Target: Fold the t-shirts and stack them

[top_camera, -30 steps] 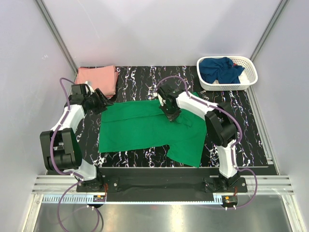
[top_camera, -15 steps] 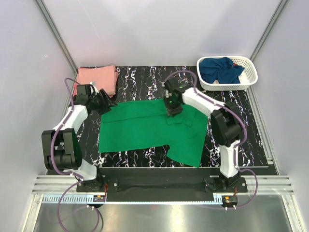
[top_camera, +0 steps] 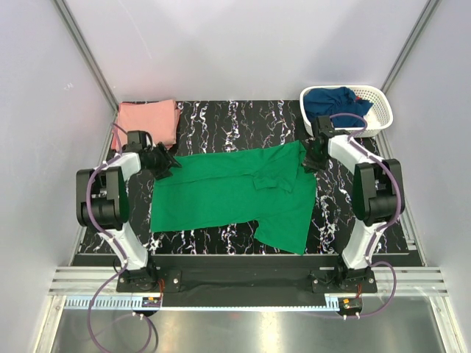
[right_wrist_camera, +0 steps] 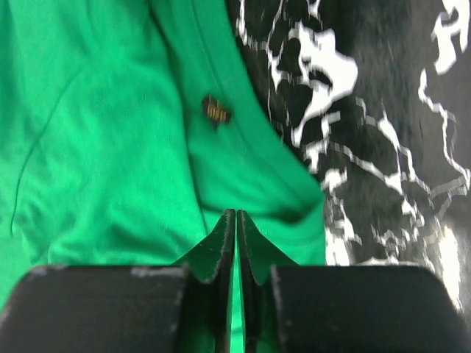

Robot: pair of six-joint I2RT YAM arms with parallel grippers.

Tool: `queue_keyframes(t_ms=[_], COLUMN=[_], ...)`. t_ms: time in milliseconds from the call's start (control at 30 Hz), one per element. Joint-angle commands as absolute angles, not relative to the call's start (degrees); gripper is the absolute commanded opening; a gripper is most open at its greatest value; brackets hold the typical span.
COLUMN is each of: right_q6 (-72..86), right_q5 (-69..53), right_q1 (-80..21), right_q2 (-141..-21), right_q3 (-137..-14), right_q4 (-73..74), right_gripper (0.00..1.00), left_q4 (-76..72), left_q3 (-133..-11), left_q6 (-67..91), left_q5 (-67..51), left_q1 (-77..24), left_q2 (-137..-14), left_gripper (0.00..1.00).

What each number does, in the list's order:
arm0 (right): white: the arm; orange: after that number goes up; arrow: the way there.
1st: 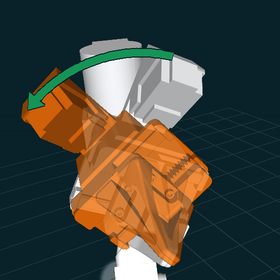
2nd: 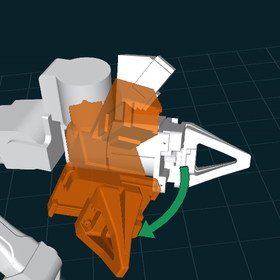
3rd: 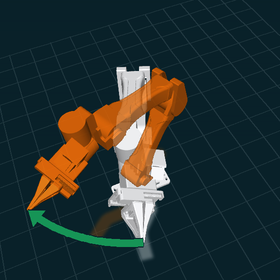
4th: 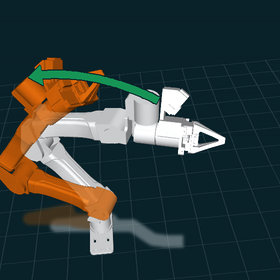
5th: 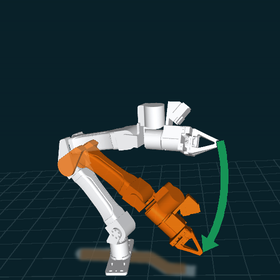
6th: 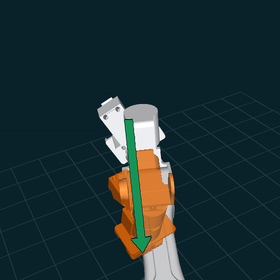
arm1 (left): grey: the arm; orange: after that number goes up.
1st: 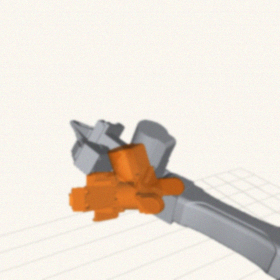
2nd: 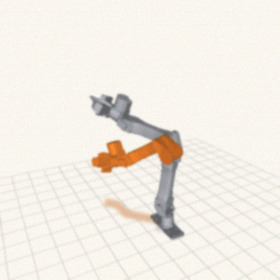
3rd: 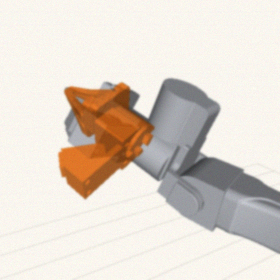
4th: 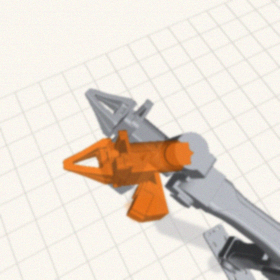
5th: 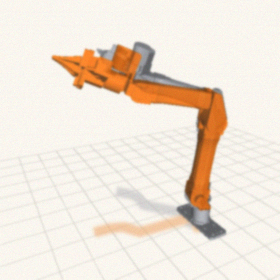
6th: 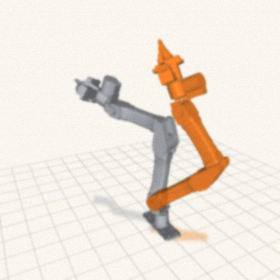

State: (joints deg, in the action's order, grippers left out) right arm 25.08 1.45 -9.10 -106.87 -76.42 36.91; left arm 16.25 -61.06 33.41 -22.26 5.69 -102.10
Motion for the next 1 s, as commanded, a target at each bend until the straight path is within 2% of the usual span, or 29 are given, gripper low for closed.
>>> queue_keyframes(t_ms=[0,133,367,733,833,967], right_q6=[26.0,27.6,31.4,40.6,41.6,38.4], right_q5=[2.2,0.4,4.9,4.9,5.5,0.2], right_q1=[-8.3,-6.8,-3.9,-2.5,-2.6,-2.3], right_q2=[-109.7,-112.8,-112.2,-103.8,-100.4,-100.2], right_q3=[-79.0,-79.2,-74.0,-64.2,-64.3,-68.7], right_q4=[31.8,31.3,31.4,26.8,25.2,23.1], right_gripper=[0.06,0.00,0.00,0.00,0.00,0.01], left_q4=[13.9,15.1,19.1,20.1,20.4,22.4], left_q3=[-63.6,-64.1,-66.0,-66.9,-68.1,-71.2], left_q6=[34.0,32.5,31.4,33.0,32.9,31.5], left_q5=[-20.3,-17.8,-11.6,-11.7,-13.0,-14.2], left_q1=[6.1,4.8,3.6,3.6,3.4,2.3], left_q2=[-103.0,-103.2,-103.9,-107.2,-105.5,-101.3], left_gripper=[0.56,0.56,0.56,0.56,0.56,0.56])
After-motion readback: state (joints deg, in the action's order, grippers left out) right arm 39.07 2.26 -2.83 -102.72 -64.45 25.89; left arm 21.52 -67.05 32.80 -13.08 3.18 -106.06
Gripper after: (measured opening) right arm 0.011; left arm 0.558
